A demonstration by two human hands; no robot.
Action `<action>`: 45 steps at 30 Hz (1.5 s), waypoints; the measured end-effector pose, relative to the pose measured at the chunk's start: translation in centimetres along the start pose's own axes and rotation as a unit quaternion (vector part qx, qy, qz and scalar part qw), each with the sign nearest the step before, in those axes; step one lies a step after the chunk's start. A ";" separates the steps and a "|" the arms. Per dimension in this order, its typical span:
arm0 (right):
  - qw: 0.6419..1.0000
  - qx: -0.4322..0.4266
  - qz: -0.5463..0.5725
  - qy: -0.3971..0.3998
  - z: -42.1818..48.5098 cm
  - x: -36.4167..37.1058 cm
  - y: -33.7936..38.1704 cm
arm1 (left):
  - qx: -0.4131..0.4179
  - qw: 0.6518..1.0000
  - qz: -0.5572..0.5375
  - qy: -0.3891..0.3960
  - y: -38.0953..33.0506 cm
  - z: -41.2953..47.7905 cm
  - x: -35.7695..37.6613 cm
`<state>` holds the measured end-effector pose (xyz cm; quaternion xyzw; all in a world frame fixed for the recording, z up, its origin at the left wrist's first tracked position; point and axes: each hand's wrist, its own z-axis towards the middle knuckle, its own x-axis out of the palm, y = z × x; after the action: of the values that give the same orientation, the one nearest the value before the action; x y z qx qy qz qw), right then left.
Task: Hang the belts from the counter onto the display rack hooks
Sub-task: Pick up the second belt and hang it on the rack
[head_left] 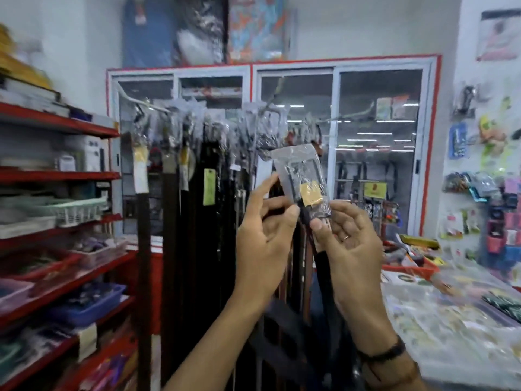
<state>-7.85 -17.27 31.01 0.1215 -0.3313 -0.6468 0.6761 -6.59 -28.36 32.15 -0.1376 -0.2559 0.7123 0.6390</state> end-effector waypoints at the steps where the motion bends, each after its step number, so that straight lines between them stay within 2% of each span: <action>1: 1.000 -0.013 0.012 0.002 0.5 1.1 0.2 | 0.016 1.000 0.003 -0.004 -0.4 1.0 -0.4; 10: 0.994 -0.103 0.035 -0.026 5.5 7.8 1.5 | 0.083 0.994 0.063 0.029 -2.6 9.5 -2.3; 16: 0.990 -0.110 0.048 -0.067 7.4 9.4 1.4 | 0.104 0.990 0.083 0.051 -2.4 12.5 -2.2; 22: 0.993 -0.107 0.027 -0.048 9.2 9.8 1.4 | 0.084 0.993 0.074 0.039 -1.9 14.3 -2.3; 32: 0.997 -0.068 -0.036 -0.016 9.9 9.7 -1.7 | 0.064 0.986 0.151 0.002 1.2 14.5 -2.6; 37: 0.996 -0.058 -0.058 0.042 9.9 9.0 -2.4 | 0.056 0.985 0.162 0.007 1.2 13.9 -3.0; 40: 0.993 -0.060 -0.078 0.059 9.4 7.7 -2.8 | 0.055 0.977 0.204 0.009 1.5 12.4 -3.0; 45: 0.988 -0.081 -0.125 0.029 6.5 2.8 -2.3 | 0.148 0.943 0.295 -0.045 2.2 6.9 -0.9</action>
<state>-13.79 -18.57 35.38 0.1257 -0.2399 -0.7473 0.6068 -11.90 -30.69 36.53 -0.0785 -0.1235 0.9040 0.4016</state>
